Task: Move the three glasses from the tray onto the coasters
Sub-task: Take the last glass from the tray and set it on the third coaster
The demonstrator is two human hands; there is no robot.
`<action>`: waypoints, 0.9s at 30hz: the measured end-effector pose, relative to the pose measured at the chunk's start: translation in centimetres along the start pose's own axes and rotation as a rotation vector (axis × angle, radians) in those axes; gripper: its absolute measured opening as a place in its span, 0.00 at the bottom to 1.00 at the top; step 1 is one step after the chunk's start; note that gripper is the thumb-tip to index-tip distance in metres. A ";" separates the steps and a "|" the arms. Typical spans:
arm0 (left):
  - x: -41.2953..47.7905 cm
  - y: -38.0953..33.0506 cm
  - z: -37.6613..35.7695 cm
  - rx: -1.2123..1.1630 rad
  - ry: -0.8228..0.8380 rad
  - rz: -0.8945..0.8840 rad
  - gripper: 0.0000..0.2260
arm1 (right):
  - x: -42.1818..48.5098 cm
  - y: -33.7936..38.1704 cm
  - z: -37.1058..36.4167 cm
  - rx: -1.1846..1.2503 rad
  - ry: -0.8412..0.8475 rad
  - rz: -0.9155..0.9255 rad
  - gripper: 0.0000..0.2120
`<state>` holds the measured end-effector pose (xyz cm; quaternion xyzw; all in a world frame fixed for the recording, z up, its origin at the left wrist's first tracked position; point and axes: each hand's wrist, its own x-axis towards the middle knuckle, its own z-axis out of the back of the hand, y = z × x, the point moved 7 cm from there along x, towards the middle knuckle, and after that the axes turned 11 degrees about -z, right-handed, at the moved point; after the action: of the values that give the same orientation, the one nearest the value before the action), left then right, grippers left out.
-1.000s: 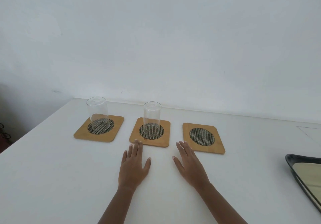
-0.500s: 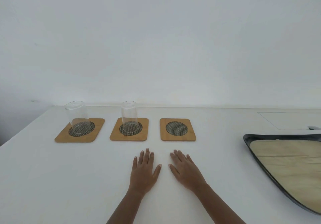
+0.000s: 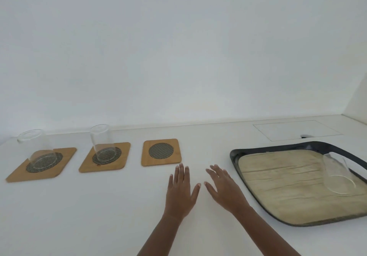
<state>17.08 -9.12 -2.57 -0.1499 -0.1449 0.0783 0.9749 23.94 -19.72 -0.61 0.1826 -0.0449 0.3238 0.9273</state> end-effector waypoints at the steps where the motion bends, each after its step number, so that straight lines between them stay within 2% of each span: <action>1: 0.7 -1.3 -0.1 -0.008 -0.014 -0.025 0.30 | -0.1 -1.2 0.8 0.003 -0.022 -0.019 0.22; 9: 5.6 -11.3 -2.4 -0.038 -0.016 -0.221 0.30 | -0.5 -12.4 6.6 -0.021 -0.144 -0.228 0.19; 16: 8.7 -19.1 -6.6 -0.018 0.151 -0.317 0.29 | -1.5 -22.5 11.5 -0.092 -0.230 -0.464 0.20; 24: 10.1 -22.1 -10.9 -0.007 0.344 -0.267 0.29 | -2.5 -30.5 14.9 -0.144 -0.236 -0.759 0.24; 27: 10.4 -22.2 -11.9 0.006 0.386 -0.247 0.30 | -2.7 -32.3 14.8 0.048 -0.180 -0.859 0.27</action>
<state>33.00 -31.18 -3.74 -0.1405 0.0273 -0.0712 0.9871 42.22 -50.12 2.57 0.2336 -0.0379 -0.1076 0.9656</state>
